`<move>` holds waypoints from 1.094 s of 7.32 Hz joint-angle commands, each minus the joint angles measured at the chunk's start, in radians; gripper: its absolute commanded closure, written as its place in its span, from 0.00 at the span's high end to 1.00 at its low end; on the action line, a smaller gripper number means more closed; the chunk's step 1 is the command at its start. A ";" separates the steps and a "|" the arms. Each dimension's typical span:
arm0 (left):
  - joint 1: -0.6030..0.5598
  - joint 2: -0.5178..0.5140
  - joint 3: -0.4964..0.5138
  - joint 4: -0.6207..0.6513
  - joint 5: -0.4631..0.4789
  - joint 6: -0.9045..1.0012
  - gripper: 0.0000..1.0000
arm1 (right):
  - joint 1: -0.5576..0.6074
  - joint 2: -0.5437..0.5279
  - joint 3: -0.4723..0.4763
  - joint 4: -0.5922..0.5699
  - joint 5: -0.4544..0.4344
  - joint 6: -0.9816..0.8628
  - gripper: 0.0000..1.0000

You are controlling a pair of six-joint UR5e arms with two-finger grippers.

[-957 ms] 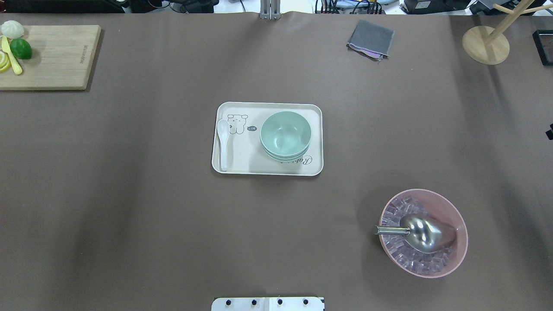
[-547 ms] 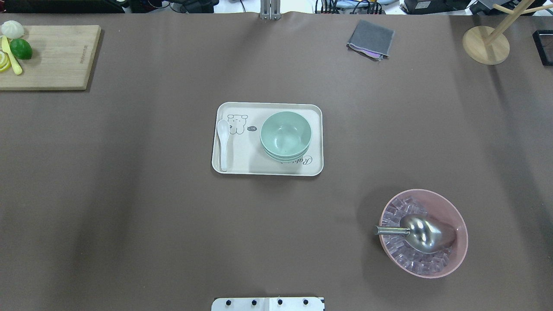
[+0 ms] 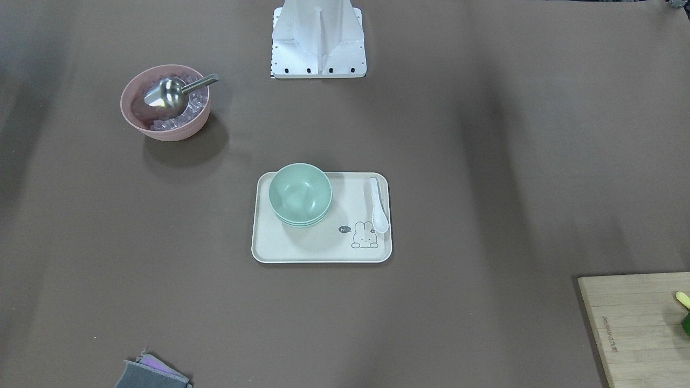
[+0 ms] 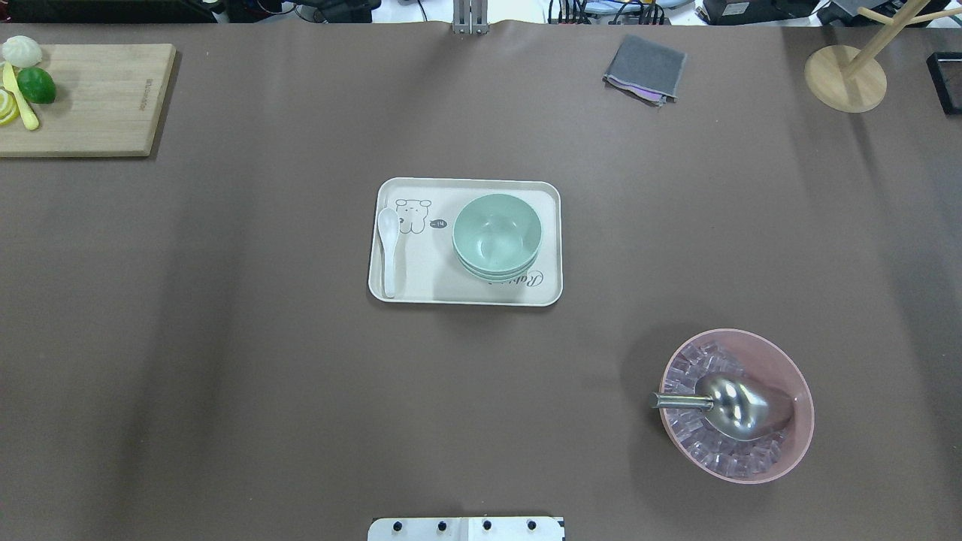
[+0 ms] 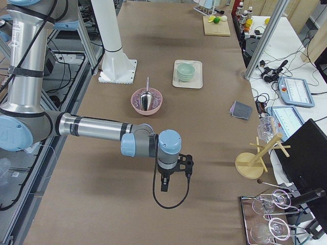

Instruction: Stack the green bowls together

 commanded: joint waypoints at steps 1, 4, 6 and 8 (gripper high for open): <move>0.001 0.000 -0.004 -0.001 0.000 0.002 0.99 | 0.024 0.006 0.057 -0.013 0.004 0.003 1.00; 0.001 -0.005 -0.006 -0.005 -0.004 -0.001 0.99 | 0.056 -0.003 0.129 -0.086 0.009 0.003 1.00; 0.000 -0.034 -0.006 -0.015 -0.004 -0.001 0.99 | 0.055 0.000 0.126 -0.081 0.009 0.007 1.00; -0.002 -0.032 -0.064 -0.015 0.001 0.000 0.99 | 0.055 0.000 0.122 -0.076 0.009 0.007 1.00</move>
